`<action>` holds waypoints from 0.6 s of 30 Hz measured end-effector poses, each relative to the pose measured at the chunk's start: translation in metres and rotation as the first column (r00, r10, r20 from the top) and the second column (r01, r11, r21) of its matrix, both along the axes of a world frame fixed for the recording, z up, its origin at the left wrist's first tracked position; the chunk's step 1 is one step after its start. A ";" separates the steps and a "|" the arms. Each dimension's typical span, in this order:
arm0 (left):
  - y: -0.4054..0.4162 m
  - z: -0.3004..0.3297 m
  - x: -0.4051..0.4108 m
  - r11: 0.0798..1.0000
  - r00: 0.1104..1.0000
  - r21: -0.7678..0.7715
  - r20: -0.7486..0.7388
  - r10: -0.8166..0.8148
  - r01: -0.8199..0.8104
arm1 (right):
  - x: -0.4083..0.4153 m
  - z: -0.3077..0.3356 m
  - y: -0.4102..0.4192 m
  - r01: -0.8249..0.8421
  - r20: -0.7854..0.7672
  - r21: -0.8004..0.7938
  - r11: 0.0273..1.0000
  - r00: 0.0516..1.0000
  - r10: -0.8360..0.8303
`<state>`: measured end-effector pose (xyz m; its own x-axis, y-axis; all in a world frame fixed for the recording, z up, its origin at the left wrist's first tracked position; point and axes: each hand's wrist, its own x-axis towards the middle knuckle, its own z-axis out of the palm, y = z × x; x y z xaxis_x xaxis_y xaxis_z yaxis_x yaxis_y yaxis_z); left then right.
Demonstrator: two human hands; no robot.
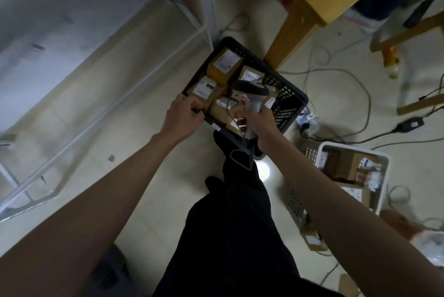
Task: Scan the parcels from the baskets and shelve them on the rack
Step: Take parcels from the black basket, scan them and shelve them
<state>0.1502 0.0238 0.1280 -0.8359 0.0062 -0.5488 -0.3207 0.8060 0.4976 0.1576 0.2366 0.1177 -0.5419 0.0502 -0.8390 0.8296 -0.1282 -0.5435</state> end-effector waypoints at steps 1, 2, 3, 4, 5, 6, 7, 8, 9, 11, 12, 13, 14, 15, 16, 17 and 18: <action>0.003 -0.018 -0.004 1.000 1.000 0.004 0.022 0.014 -0.014 | -0.002 -0.018 0.001 0.020 0.027 -0.010 1.000 0.999 -0.020; 0.005 -0.037 -0.007 0.999 0.998 0.005 0.047 0.037 -0.037 | -0.003 -0.035 0.000 0.036 0.054 -0.022 0.999 0.998 -0.035; 0.007 -0.056 -0.010 0.998 0.995 0.000 0.080 0.058 -0.059 | -0.003 -0.051 -0.001 0.048 0.077 -0.036 0.998 0.996 -0.046; 0.008 -0.077 -0.011 0.997 0.991 -0.004 0.109 0.079 -0.079 | -0.003 -0.068 -0.003 0.058 0.095 -0.049 0.997 0.994 -0.053; 0.010 -0.097 -0.012 0.995 0.985 -0.008 0.144 0.096 -0.096 | -0.002 -0.084 -0.005 0.063 0.109 -0.061 0.996 0.992 -0.056; 0.011 -0.117 -0.013 0.994 0.980 -0.007 0.163 0.113 -0.113 | -0.001 -0.101 -0.007 0.060 0.118 -0.069 0.996 0.992 -0.052; 0.012 -0.134 -0.014 0.993 0.975 -0.009 0.186 0.121 -0.121 | 0.000 -0.118 -0.009 0.050 0.122 -0.073 0.996 0.992 -0.041; 0.013 -0.152 -0.014 0.992 0.973 -0.005 0.196 0.121 -0.123 | 0.000 -0.133 -0.011 0.032 0.126 -0.073 0.997 0.992 -0.023; 0.015 -0.167 -0.015 0.992 0.969 -0.002 0.213 0.122 -0.124 | -0.001 -0.147 -0.013 0.014 0.137 -0.069 0.998 0.991 -0.005; 0.019 -0.195 -0.017 0.986 0.959 0.012 0.236 0.159 -0.167 | -0.001 -0.175 -0.016 -0.003 0.183 -0.063 0.998 0.983 0.015; 0.020 -0.212 -0.017 0.978 0.947 0.009 0.251 0.200 -0.209 | 0.000 -0.188 -0.018 -0.004 0.210 -0.065 0.998 0.978 0.018; 0.023 -0.224 -0.018 0.966 0.930 0.007 0.273 0.248 -0.259 | 0.000 -0.201 -0.020 -0.006 0.233 -0.069 0.998 0.972 0.022; 0.025 -0.240 -0.020 0.941 0.897 0.017 0.307 0.318 -0.339 | 0.001 -0.213 -0.022 -0.010 0.249 -0.071 0.997 0.968 0.027; 0.028 -0.250 -0.023 0.909 0.852 0.015 0.354 0.385 -0.417 | 0.001 -0.225 -0.023 -0.012 0.257 -0.069 0.998 0.966 0.029; 0.031 -0.264 -0.025 0.865 0.797 0.021 0.401 0.452 -0.501 | 0.001 -0.236 -0.023 -0.010 0.259 -0.061 0.998 0.966 0.026; 0.035 -0.273 -0.028 0.817 0.735 0.023 0.450 0.507 -0.577 | 0.000 -0.245 -0.023 -0.006 0.256 -0.049 0.999 0.967 0.019; 0.040 -0.287 -0.033 0.755 0.672 0.035 0.484 0.561 -0.655 | -0.001 -0.253 -0.022 -0.002 0.248 -0.037 0.999 0.969 0.012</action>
